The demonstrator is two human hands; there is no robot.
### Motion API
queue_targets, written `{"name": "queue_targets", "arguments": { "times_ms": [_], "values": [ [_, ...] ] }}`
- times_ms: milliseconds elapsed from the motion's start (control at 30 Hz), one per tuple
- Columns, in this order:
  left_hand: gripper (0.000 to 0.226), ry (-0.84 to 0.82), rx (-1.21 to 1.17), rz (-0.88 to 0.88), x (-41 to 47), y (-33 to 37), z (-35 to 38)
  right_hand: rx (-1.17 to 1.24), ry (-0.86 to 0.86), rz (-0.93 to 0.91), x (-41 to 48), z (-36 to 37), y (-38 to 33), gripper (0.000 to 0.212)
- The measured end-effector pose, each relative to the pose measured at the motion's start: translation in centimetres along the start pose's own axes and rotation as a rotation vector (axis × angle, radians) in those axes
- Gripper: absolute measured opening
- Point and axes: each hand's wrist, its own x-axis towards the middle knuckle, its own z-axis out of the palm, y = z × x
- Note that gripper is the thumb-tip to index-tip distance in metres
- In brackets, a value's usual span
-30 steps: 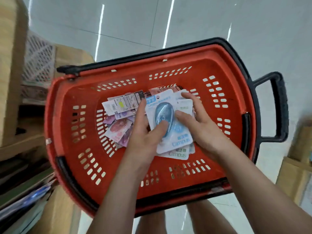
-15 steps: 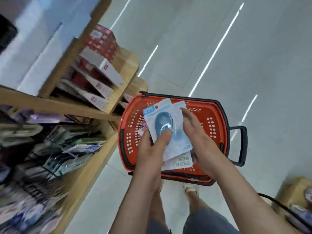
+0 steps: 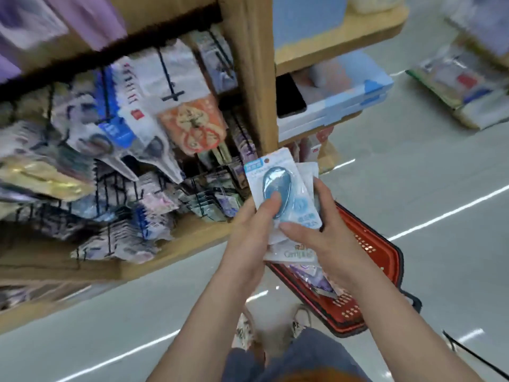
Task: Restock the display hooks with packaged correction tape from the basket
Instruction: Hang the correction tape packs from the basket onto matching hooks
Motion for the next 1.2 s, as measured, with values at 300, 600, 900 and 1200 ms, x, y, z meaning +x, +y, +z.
{"name": "queue_targets", "arguments": {
  "times_ms": [300, 600, 900, 1200],
  "values": [
    [0.022, 0.317, -0.084, 0.286, -6.4, 5.8, -12.9, -0.008, -0.269, 0.019, 0.5, 15.9, -0.2, 0.094],
    [0.032, 0.364, -0.144, 0.335, -10.0, 10.0, -24.2, -0.218, -0.356, -0.155, 0.6, 26.6, 0.0, 0.089],
    [0.032, 0.268, -0.159, 0.365, -11.8, 13.5, -29.9, -0.119, -0.333, -0.167, 1.7, 33.0, -0.7, 0.062],
    [0.038, 0.187, -0.119, 0.341, -10.7, 14.7, -35.1, -0.173, -0.413, 0.004, 6.3, 37.1, 0.5, 0.050]
  ]
}}
